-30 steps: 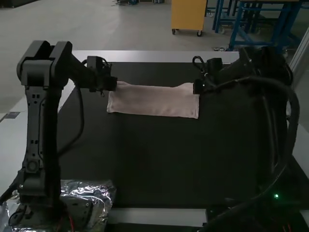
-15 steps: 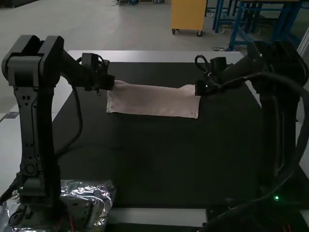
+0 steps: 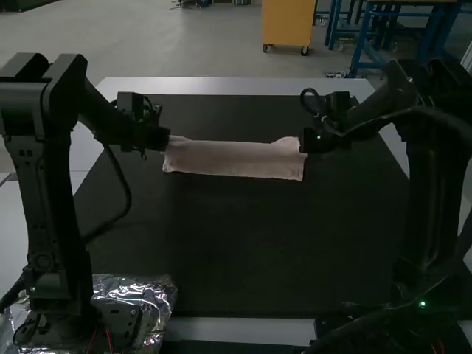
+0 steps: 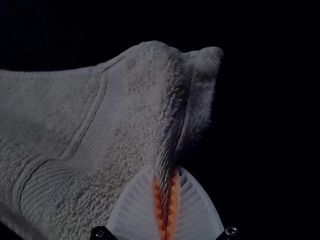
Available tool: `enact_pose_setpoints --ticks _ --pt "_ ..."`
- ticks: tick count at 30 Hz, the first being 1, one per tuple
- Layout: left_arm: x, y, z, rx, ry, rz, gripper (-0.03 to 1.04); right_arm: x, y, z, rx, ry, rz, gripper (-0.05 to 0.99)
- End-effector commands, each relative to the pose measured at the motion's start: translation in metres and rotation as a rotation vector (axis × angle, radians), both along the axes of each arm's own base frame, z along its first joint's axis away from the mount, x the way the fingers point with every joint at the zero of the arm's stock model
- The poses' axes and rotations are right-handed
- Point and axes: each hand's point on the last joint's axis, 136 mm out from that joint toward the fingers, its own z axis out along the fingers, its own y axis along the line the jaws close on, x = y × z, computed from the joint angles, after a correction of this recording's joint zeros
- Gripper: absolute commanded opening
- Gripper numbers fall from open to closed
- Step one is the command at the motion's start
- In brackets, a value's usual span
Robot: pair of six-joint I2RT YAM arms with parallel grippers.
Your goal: Fold the towel.
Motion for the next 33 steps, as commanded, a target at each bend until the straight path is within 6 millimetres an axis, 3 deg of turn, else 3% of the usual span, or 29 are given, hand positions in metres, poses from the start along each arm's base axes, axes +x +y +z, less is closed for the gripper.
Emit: enact_pose_setpoints --ticks 1,6,13,15,16,17,19,21,23,25,33 --pt "-0.003 0.023 0.016 0.033 -0.036 0.052 0.02 -0.004 -0.006 0.018 0.016 -0.021 -0.032 -0.02" --pt "-0.012 0.023 0.012 0.033 -0.030 0.052 0.02 -0.018 -0.007 0.002 0.013 0.019 -0.028 -0.02" --pt "-0.033 0.021 -0.016 0.029 0.028 0.051 0.02 -0.039 -0.011 -0.026 0.003 0.078 -0.028 -0.01" --pt "-0.038 0.020 -0.021 0.025 0.035 0.050 0.03 -0.042 -0.011 -0.029 0.004 0.084 -0.030 0.23" --pt "-0.039 0.019 -0.023 0.018 0.035 0.046 0.08 -0.042 -0.012 -0.029 0.003 0.082 -0.031 0.31" --pt "-0.040 0.017 -0.023 0.010 0.035 0.040 0.20 -0.041 -0.012 -0.028 0.005 0.077 -0.032 0.38" --pt "-0.039 0.016 -0.021 -0.001 0.030 0.035 0.54 -0.040 -0.012 -0.026 0.004 0.070 -0.032 0.61" --pt "-0.038 0.016 -0.018 -0.008 0.025 0.038 0.81 -0.037 -0.011 -0.020 0.009 0.055 -0.031 0.74" --pt "-0.035 0.015 -0.013 -0.009 0.014 0.035 0.97 -0.035 -0.010 -0.013 0.013 0.039 -0.032 0.81" --pt "-0.032 0.018 -0.008 -0.011 0.004 0.042 0.97 -0.034 -0.007 -0.008 0.015 0.029 -0.025 0.86" --pt "-0.025 0.027 0.011 -0.059 -0.030 0.075 0.97 -0.034 0.013 -0.005 0.003 0.002 0.007 0.85"
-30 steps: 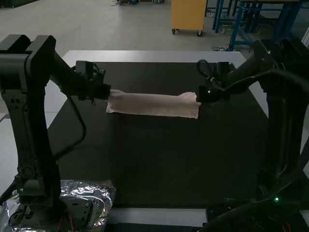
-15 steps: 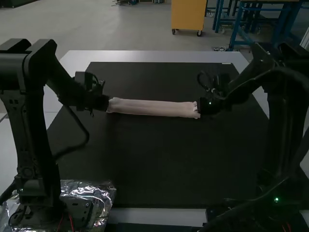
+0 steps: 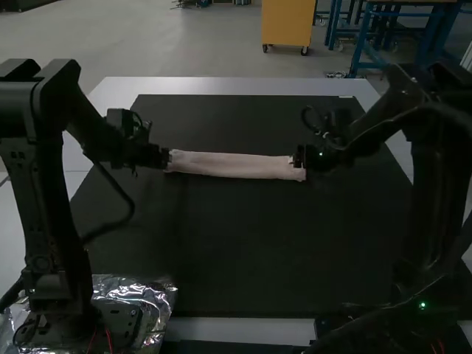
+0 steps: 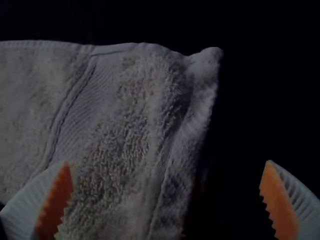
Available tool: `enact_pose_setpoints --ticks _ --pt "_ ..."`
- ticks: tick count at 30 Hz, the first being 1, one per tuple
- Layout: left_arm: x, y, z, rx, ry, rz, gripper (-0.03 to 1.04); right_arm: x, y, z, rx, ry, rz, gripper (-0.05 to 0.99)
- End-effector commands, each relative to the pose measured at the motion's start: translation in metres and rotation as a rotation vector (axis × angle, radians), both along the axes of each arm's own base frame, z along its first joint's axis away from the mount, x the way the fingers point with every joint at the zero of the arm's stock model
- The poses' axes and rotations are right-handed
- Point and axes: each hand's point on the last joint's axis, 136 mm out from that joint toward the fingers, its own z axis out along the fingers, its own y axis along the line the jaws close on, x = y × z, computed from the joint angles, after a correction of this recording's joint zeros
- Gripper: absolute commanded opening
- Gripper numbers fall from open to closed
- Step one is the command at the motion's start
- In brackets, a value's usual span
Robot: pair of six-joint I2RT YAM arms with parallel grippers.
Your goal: Fold the towel.
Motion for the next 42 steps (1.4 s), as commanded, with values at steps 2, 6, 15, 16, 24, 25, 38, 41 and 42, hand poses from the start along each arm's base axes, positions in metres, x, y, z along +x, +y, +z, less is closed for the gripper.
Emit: enact_pose_setpoints --ticks 2,6,15,16,24,25,38,41,42 --pt "0.015 0.003 0.046 -0.033 -0.102 0.009 0.97 0.009 0.017 0.025 0.002 -0.074 0.018 0.85" --pt "0.015 0.006 0.054 -0.033 -0.117 0.014 0.97 0.009 0.019 0.019 -0.012 -0.076 0.016 0.85" --pt "0.015 0.006 0.066 -0.031 -0.140 0.014 0.97 0.011 0.012 0.012 -0.038 -0.077 -0.007 0.87" --pt "0.015 0.006 0.066 -0.031 -0.140 0.014 0.97 0.011 0.012 0.010 -0.039 -0.074 -0.007 0.87" --pt "0.015 0.005 0.069 -0.030 -0.146 0.014 0.97 0.005 0.013 -0.017 -0.058 -0.031 0.001 0.87" --pt "0.015 0.005 0.070 -0.030 -0.148 0.014 0.97 0.004 0.013 -0.023 -0.062 -0.026 -0.001 0.86" --pt "0.015 0.009 0.084 -0.034 -0.176 0.012 0.97 -0.012 -0.010 -0.048 0.001 0.065 -0.019 -0.02" --pt "0.015 0.011 0.087 -0.033 -0.183 0.016 0.97 0.001 -0.042 -0.018 -0.003 0.002 -0.071 -0.02" --pt "0.015 0.012 0.089 -0.033 -0.186 0.018 0.97 0.004 -0.050 -0.007 -0.004 -0.017 -0.084 -0.02"
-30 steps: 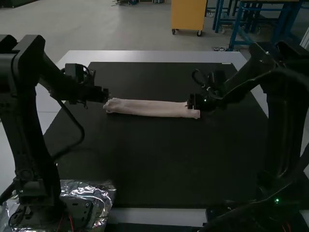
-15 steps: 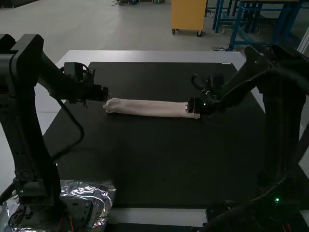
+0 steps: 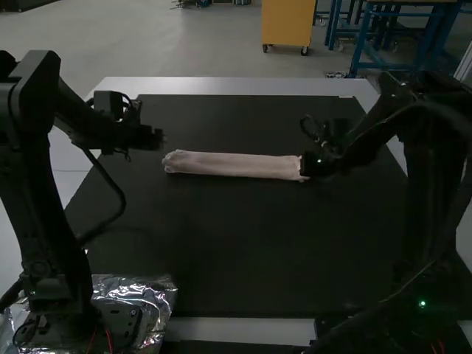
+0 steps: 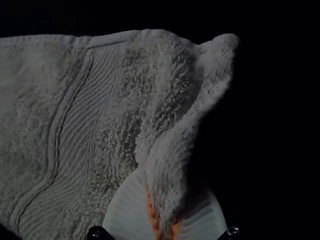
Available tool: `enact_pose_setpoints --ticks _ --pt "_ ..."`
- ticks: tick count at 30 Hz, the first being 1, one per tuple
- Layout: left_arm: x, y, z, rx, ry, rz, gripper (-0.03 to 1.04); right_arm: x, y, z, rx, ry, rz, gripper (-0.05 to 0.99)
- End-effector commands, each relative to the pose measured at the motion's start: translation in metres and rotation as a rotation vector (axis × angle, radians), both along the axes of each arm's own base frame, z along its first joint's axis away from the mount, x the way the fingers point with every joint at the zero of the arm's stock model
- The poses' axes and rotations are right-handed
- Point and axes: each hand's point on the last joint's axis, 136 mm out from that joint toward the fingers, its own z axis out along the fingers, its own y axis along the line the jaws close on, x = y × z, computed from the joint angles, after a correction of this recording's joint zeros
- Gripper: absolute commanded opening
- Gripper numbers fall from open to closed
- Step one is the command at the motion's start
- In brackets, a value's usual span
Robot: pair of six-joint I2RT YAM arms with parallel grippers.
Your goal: Fold the towel.
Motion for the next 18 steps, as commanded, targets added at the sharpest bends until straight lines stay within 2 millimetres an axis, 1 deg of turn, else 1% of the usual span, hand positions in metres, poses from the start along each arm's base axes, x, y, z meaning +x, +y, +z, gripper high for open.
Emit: enact_pose_setpoints --ticks 1,3,4,6,8,12,15,18 --pt "0.007 0.002 0.032 -0.006 -0.073 -0.002 0.97 0.005 -0.044 0.027 -0.012 -0.038 -0.069 -0.02" --pt "0.007 0.001 0.035 -0.006 -0.079 -0.001 0.97 0.008 -0.057 0.043 -0.020 -0.059 -0.081 -0.02" --pt "0.007 0.001 0.036 -0.005 -0.083 -0.002 0.97 0.008 -0.060 0.050 -0.019 -0.065 -0.078 -0.02" --pt "0.008 0.001 0.040 -0.004 -0.095 -0.001 0.97 0.008 -0.060 0.062 -0.018 -0.079 -0.075 -0.02" --pt "0.009 -0.001 0.043 -0.002 -0.106 -0.003 0.97 0.008 -0.056 0.072 -0.008 -0.093 -0.063 -0.02" --pt "0.010 -0.003 0.045 0.001 -0.116 -0.005 0.97 0.008 -0.037 0.082 0.007 -0.099 -0.029 -0.02" --pt "0.010 -0.004 0.046 0.001 -0.116 -0.007 0.97 0.007 -0.011 0.087 0.019 -0.110 0.018 -0.02" --pt "0.010 -0.004 0.044 0.003 -0.114 -0.008 0.97 0.005 0.022 0.095 0.040 -0.121 0.068 -0.02"
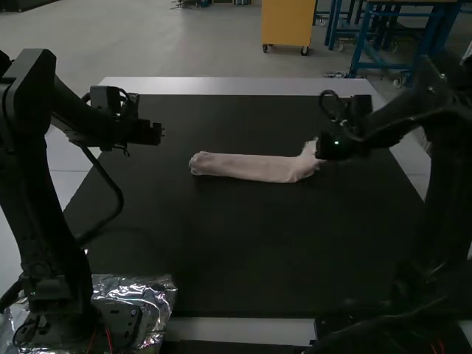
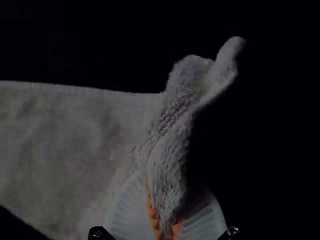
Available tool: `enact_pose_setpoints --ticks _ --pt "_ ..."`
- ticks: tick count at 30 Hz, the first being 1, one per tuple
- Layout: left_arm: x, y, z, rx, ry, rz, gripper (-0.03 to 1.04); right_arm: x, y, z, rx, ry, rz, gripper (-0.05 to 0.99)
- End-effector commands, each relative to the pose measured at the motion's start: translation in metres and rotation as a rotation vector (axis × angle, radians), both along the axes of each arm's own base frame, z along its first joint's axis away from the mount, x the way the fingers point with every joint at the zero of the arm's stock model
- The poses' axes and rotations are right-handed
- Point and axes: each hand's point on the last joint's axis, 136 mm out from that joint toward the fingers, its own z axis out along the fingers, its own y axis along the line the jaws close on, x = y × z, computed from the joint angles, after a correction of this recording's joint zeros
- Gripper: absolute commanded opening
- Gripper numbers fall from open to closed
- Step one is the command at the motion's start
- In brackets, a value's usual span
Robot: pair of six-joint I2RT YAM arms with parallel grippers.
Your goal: Fold the towel.
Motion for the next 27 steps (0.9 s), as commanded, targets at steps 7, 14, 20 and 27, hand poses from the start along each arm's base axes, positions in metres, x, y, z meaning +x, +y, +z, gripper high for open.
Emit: enact_pose_setpoints --ticks 7,14,20,27 --pt "0.006 -0.004 0.023 -0.001 -0.057 -0.009 0.97 0.000 0.100 0.029 0.078 -0.047 0.161 -0.02" --pt "0.005 -0.004 0.021 0.000 -0.054 -0.008 0.97 -0.001 0.150 0.029 0.103 -0.047 0.233 -0.02" --pt "0.004 -0.004 0.020 0.001 -0.056 -0.008 0.97 -0.006 0.194 0.026 0.120 -0.044 0.297 -0.02" --pt "0.003 -0.004 0.019 0.002 -0.051 -0.009 0.97 -0.012 0.237 0.020 0.135 -0.045 0.358 -0.02"
